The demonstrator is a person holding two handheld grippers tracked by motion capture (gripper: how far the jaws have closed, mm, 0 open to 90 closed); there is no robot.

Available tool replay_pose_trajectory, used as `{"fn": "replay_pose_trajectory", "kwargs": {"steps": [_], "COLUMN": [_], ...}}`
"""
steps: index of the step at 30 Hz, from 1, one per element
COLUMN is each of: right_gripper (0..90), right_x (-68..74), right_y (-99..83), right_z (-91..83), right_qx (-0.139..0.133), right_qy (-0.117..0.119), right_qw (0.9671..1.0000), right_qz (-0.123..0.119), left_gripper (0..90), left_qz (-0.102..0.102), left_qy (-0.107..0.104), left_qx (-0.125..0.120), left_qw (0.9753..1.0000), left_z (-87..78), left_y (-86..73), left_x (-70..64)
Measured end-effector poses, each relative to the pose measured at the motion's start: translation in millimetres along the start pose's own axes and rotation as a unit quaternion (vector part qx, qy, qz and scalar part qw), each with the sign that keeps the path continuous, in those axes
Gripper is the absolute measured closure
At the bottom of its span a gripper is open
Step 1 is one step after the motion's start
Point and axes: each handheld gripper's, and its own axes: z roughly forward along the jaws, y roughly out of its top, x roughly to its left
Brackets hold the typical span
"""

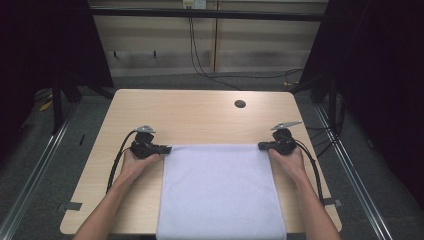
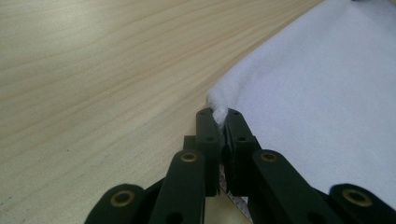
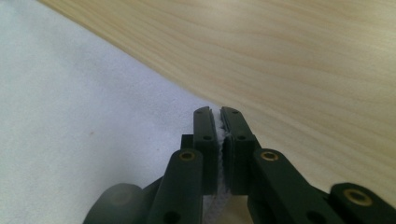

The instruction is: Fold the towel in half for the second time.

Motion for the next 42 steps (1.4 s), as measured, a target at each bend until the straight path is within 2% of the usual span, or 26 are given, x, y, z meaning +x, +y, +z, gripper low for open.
{"fn": "replay_pose_trajectory", "kwargs": {"steps": [3,6,9,11,15,18,21,30,32,36,38,39,40,42], "right_gripper": [86.8,87.0,87.1,87.2,87.3,87.3,87.4,87.6,87.7,87.7,87.7,87.7,87.7,87.7], "right_x": [-1.4,-0.9,0.9,0.4,-3.1,-6.4,-8.0,-11.0,-10.1,-6.5,-2.0,1.4,4.9,11.1], "right_y": [2.7,11.2,23.2,30.9,41.8,47.2,52.2,66.8,69.3,72.3,69.7,67.4,64.3,57.0], "right_z": [-6.9,-14.7,-23.2,-28.2,-37.3,-43.0,-47.5,-66.3,-70.5,-82.6,-89.0,-91.1,-93.1,-97.3], "right_qx": [-0.021,-0.034,-0.048,-0.059,-0.086,-0.100,-0.110,-0.132,-0.141,-0.163,-0.182,-0.185,-0.187,-0.184], "right_qy": [0.004,0.002,0.000,-0.001,0.001,0.003,-0.001,-0.010,-0.012,-0.009,-0.001,0.003,0.006,0.011], "right_qw": [0.9997,0.9994,0.9988,0.9982,0.9963,0.9950,0.9940,0.9912,0.9899,0.9865,0.9831,0.9825,0.9821,0.9823], "right_qz": [0.008,0.005,-0.004,-0.009,-0.004,0.000,0.000,-0.001,-0.003,-0.010,-0.013,-0.019,-0.022,-0.033], "left_gripper": [86.8,86.8,86.8,86.8,86.9,86.9,87.0,87.0,87.0,87.0,87.0,87.0,87.0,87.0], "left_qz": [0.000,0.000,-0.003,0.003,0.003,0.005,-0.002,0.023,0.026,0.029,0.031,0.037,0.048,0.057], "left_qy": [0.003,0.008,0.006,0.012,0.018,0.021,0.013,0.023,0.023,0.017,0.013,0.006,0.003,0.001], "left_qx": [-0.016,-0.034,-0.053,-0.058,-0.076,-0.093,-0.125,-0.133,-0.141,-0.145,-0.148,-0.148,-0.144,-0.139], "left_qw": [0.9999,0.9994,0.9986,0.9982,0.9970,0.9954,0.9920,0.9906,0.9894,0.9888,0.9884,0.9883,0.9883,0.9886], "left_z": [-6.5,-10.8,-16.6,-19.8,-28.2,-34.2,-39.9,-48.2,-49.8,-55.7,-61.6,-65.1,-68.5,-73.3], "left_y": [3.2,6.6,15.3,22.0,36.9,47.3,54.0,79.4,81.9,81.1,78.3,76.2,73.6,68.1], "left_x": [-2.9,-6.6,-6.9,-6.6,-5.0,-6.1,-8.4,-14.1,-16.8,-20.8,-26.3,-31.2,-36.7,-43.7]}}
